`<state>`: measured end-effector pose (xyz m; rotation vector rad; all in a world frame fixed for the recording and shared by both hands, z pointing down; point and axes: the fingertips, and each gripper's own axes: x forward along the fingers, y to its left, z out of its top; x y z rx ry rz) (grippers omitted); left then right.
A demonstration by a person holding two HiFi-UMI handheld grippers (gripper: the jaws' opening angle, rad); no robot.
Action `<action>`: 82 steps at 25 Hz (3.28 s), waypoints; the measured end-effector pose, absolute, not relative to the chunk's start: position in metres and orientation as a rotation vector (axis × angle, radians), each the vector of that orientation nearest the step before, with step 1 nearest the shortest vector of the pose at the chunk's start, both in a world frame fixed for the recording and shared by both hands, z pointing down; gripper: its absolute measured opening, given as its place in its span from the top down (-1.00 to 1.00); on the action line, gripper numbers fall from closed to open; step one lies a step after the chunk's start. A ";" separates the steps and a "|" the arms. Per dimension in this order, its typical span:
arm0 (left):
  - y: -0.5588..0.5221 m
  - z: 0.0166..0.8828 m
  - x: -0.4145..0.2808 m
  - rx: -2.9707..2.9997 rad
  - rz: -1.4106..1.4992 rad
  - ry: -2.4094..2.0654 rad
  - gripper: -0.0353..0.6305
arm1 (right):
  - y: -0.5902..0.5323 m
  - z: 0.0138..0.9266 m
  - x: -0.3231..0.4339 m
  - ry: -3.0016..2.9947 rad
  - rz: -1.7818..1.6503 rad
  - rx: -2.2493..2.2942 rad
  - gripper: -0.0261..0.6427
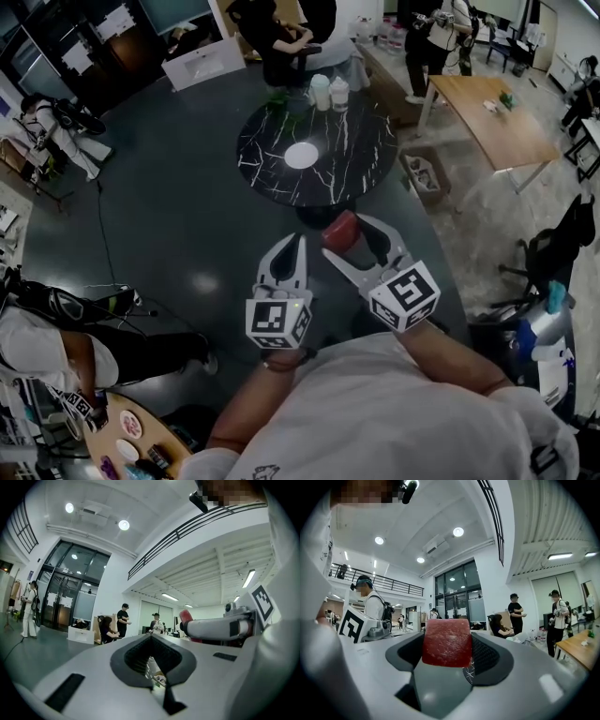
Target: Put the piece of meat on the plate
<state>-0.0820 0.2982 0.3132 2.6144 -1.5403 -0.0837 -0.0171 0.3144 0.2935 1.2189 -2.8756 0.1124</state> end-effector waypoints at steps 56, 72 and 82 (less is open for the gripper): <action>0.033 0.333 -0.007 2.464 -0.112 -1.693 0.88 | 0.052 0.311 0.045 -2.946 0.138 0.900 0.03; -0.034 0.339 -0.014 2.505 -0.128 -1.581 0.88 | -0.007 0.312 0.036 -2.892 0.128 1.003 0.03; -0.081 0.349 -0.035 2.526 -0.111 -1.537 0.88 | -0.054 0.324 0.014 -2.869 0.153 1.050 0.03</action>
